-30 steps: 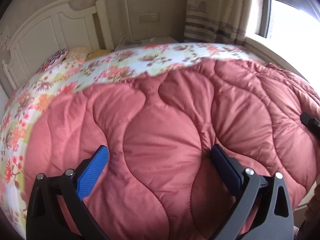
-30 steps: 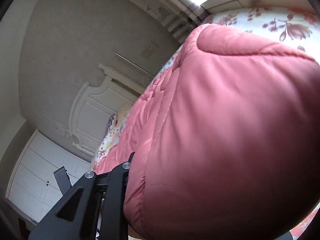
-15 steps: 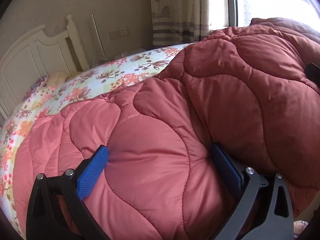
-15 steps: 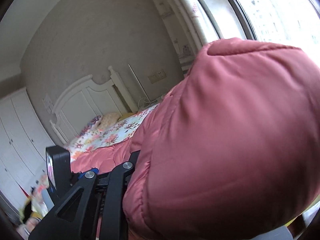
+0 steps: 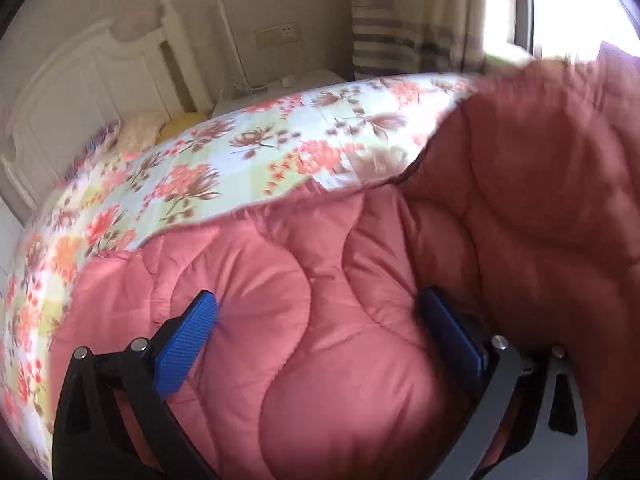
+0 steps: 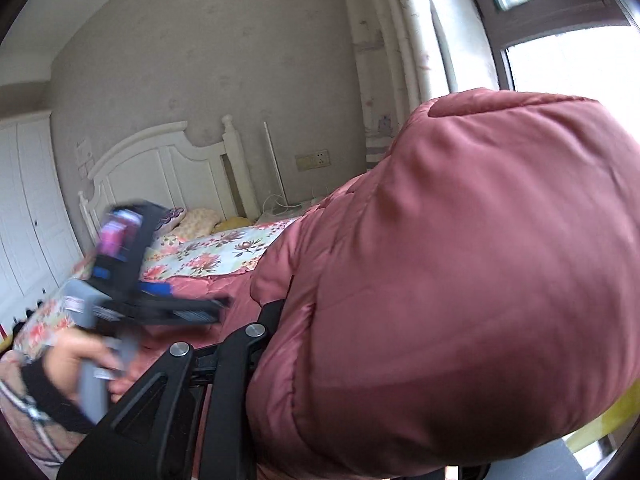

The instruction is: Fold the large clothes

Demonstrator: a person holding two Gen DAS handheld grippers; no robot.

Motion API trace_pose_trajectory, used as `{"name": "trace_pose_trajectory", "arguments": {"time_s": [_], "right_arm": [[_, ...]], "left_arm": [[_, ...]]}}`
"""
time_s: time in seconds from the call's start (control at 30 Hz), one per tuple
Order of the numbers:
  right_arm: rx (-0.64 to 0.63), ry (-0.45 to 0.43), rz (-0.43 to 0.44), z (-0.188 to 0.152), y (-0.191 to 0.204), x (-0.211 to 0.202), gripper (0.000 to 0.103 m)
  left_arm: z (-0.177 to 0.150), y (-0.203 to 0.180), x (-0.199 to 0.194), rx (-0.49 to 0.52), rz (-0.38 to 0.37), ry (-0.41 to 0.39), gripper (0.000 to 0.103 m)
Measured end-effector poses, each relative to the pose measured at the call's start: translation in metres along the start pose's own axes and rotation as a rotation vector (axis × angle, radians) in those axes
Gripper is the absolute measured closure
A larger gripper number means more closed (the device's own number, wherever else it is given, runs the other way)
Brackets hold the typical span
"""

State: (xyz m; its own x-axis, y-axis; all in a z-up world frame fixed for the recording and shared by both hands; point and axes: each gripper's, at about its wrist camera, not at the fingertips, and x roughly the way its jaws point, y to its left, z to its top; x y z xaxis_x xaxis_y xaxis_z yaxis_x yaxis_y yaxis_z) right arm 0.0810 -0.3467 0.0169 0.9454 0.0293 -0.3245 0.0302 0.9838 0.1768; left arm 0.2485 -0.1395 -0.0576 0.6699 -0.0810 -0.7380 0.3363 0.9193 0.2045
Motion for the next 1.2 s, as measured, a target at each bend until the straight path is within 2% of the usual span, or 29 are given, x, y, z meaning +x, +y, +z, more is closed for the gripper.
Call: {"name": "trace_pose_trajectory", "arguments": {"time_s": [0.1,0.3,0.37,0.43,0.5,0.57,0.6,0.67,0.77,0.8,0.83,0.87,0.9,1.0,1.07,1.13,1.17,1.2], "right_arm": [[-0.117,-0.02,-0.022,0.0,0.022,-0.001,0.071],[-0.232,-0.034,-0.065,-0.003,0.054,-0.009,0.071],[-0.3,-0.034,-0.11,-0.003,0.07,-0.007,0.071],[-0.399,-0.035,-0.156,-0.003,0.091,-0.005,0.071],[-0.505,-0.034,-0.183,-0.006,0.117,-0.003,0.071],[-0.643,-0.04,-0.208,-0.015,0.147,0.0,0.071],[-0.74,-0.043,-0.223,-0.025,0.165,0.002,0.07],[-0.96,-0.05,-0.245,-0.052,0.201,0.008,0.07],[-1.333,-0.033,-0.248,-0.117,0.247,0.025,0.063],[-1.486,0.007,-0.243,-0.149,0.259,0.035,0.052],[-1.585,-0.01,-0.277,-0.171,0.265,0.041,0.045],[-1.671,-0.062,-0.34,-0.191,0.27,0.046,0.044],[-1.688,-0.08,-0.37,-0.196,0.273,0.048,0.045],[-1.651,-0.026,-0.347,-0.187,0.272,0.049,0.045],[-1.634,-0.019,-0.345,-0.185,0.266,0.048,0.045],[-1.616,-0.021,-0.345,-0.183,0.262,0.047,0.045],[-1.599,-0.018,-0.338,-0.179,0.263,0.05,0.045],[-1.58,-0.009,-0.318,-0.174,0.258,0.048,0.045]], "left_arm": [[0.001,0.004,0.0,-0.015,0.003,0.0,0.002],[0.0,0.028,0.004,-0.101,-0.094,0.015,0.002],[-0.001,0.041,-0.009,-0.157,-0.163,-0.024,0.003],[-0.006,0.068,-0.037,-0.256,-0.223,-0.115,0.003],[-0.012,0.102,-0.064,-0.33,-0.21,-0.202,0.002],[-0.023,0.152,-0.094,-0.404,-0.134,-0.278,0.002],[-0.031,0.182,-0.109,-0.436,-0.094,-0.312,0.002],[-0.042,0.222,-0.129,-0.456,-0.054,-0.327,0.002],[-0.056,0.256,-0.161,-0.418,-0.004,-0.344,0.002],[-0.057,0.257,-0.171,-0.38,-0.004,-0.345,0.002],[-0.057,0.254,-0.178,-0.342,-0.016,-0.342,0.002],[-0.056,0.247,-0.183,-0.289,-0.036,-0.338,0.002],[-0.054,0.235,-0.186,-0.226,-0.057,-0.33,0.002],[-0.046,0.204,-0.174,-0.106,-0.111,-0.29,0.002],[-0.035,0.177,-0.141,-0.051,-0.142,-0.199,0.002],[-0.032,0.158,-0.1,-0.011,-0.14,-0.108,0.002],[-0.035,0.153,-0.083,0.001,-0.137,-0.088,0.002],[-0.041,0.154,-0.065,-0.026,-0.198,-0.104,0.002]]}}
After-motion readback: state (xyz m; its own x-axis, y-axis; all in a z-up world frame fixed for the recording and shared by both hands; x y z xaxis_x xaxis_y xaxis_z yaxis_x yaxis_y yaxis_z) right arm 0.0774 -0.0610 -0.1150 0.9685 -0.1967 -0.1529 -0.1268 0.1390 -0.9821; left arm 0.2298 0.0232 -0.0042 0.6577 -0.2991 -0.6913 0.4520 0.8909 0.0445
